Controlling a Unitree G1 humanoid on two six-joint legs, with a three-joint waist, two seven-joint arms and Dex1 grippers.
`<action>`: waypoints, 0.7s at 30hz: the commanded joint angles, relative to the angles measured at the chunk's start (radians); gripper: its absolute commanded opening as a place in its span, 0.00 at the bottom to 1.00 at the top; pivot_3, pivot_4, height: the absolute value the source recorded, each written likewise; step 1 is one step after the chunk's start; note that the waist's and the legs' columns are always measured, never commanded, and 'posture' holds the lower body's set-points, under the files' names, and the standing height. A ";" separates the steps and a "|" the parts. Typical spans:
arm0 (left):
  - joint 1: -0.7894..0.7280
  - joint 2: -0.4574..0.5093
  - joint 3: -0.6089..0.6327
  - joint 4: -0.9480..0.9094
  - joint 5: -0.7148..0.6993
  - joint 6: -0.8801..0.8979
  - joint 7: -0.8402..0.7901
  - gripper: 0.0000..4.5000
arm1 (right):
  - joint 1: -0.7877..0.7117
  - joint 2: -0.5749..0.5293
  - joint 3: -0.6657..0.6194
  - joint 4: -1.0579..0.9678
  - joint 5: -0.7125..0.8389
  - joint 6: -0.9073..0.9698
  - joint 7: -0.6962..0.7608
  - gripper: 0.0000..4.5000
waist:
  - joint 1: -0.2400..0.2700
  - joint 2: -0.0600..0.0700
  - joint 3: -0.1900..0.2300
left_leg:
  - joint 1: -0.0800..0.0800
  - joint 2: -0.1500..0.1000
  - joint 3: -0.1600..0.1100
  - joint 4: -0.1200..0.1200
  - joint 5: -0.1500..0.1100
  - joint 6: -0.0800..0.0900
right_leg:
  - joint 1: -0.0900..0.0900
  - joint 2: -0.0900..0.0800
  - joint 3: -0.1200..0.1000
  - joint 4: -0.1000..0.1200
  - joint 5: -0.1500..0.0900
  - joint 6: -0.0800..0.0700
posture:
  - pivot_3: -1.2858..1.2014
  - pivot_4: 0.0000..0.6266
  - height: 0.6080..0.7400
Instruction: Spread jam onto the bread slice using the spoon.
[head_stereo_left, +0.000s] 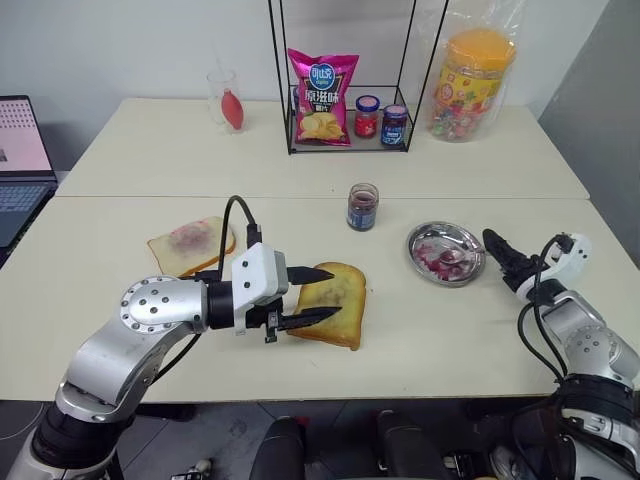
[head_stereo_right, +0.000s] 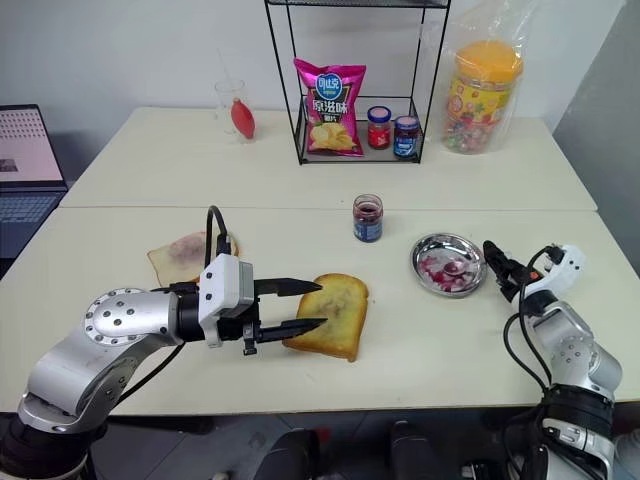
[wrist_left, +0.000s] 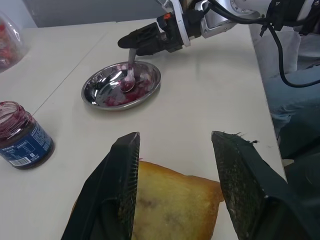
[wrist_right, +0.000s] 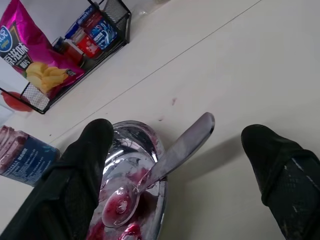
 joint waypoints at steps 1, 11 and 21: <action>-0.010 0.007 0.009 -0.004 -0.006 -0.008 -0.019 0.53 | -0.028 -0.002 -0.021 0.006 0.035 -0.003 0.018 0.72 | 0.000 0.000 0.000 | 0.000 0.000 0.000 0.000 0.000 0.000 | 0.000 0.000 0.000 0.000 0.000 0.000 | 0.52 0.24 1.00; -0.057 -0.007 -0.013 0.031 0.032 -0.013 -0.021 0.53 | -0.071 -0.022 -0.063 0.083 0.086 0.036 0.024 0.21 | 0.000 0.000 0.000 | 0.000 0.000 0.000 0.000 0.000 0.000 | 0.000 0.000 0.000 0.000 0.001 -0.001 | 0.52 0.24 1.00; -0.050 -0.033 -0.026 0.046 0.074 -0.033 -0.010 0.53 | -0.078 -0.044 -0.067 0.039 0.162 0.116 0.039 0.01 | 0.000 0.000 0.000 | 0.000 0.000 0.000 0.000 0.000 0.000 | 0.000 0.000 0.000 0.000 0.001 0.001 | 0.52 0.24 1.00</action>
